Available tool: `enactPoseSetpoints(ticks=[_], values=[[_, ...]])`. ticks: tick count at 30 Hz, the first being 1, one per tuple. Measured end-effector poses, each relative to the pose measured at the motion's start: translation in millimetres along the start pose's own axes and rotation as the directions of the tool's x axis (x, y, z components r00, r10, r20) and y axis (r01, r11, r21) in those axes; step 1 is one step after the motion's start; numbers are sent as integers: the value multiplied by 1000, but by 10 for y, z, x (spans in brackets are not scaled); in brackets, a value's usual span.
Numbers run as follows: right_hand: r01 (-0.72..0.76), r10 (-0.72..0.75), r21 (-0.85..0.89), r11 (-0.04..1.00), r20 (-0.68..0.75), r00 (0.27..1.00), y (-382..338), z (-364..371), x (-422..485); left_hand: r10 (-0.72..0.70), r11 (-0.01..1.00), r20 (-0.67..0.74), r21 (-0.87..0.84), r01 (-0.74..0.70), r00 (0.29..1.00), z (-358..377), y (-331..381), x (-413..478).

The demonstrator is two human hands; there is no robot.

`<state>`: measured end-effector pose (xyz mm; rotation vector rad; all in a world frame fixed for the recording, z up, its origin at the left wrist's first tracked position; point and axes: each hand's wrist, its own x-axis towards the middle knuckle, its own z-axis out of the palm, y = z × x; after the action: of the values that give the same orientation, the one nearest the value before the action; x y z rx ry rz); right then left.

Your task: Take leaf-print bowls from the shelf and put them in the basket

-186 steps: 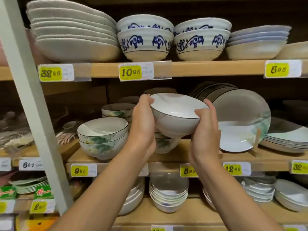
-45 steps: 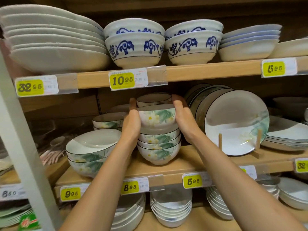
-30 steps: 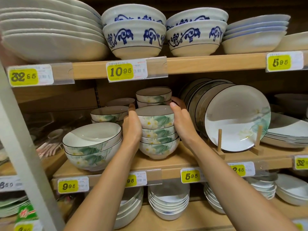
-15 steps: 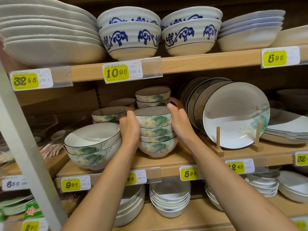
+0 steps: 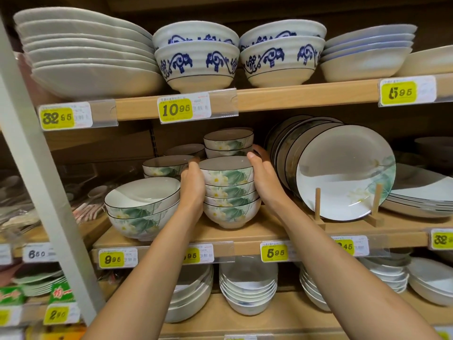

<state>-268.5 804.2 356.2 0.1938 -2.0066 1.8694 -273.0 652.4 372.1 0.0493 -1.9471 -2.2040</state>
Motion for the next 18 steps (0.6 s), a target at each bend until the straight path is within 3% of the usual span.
enactPoseSetpoints(ticks=[3,5,7,12,18], values=[[21,-24,-26,999,-131,991,-24,-36,-117,107,991,55,-91,-102,993,-90,130,-190],[103,-113,-65,993,-183,977,-88,-35,-247,284,951,-25,-121,-285,958,-208,248,-416],[231,-246,-88,969,-298,922,-169,-47,-419,420,895,-2,-165,-415,907,-328,350,-700],[427,-391,32,904,-346,853,-232,217,-926,355,918,17,-195,-345,935,-801,172,-1253],[374,-337,220,901,-189,922,-59,853,-1671,160,976,-94,-131,-172,983,-1622,-395,-1630]])
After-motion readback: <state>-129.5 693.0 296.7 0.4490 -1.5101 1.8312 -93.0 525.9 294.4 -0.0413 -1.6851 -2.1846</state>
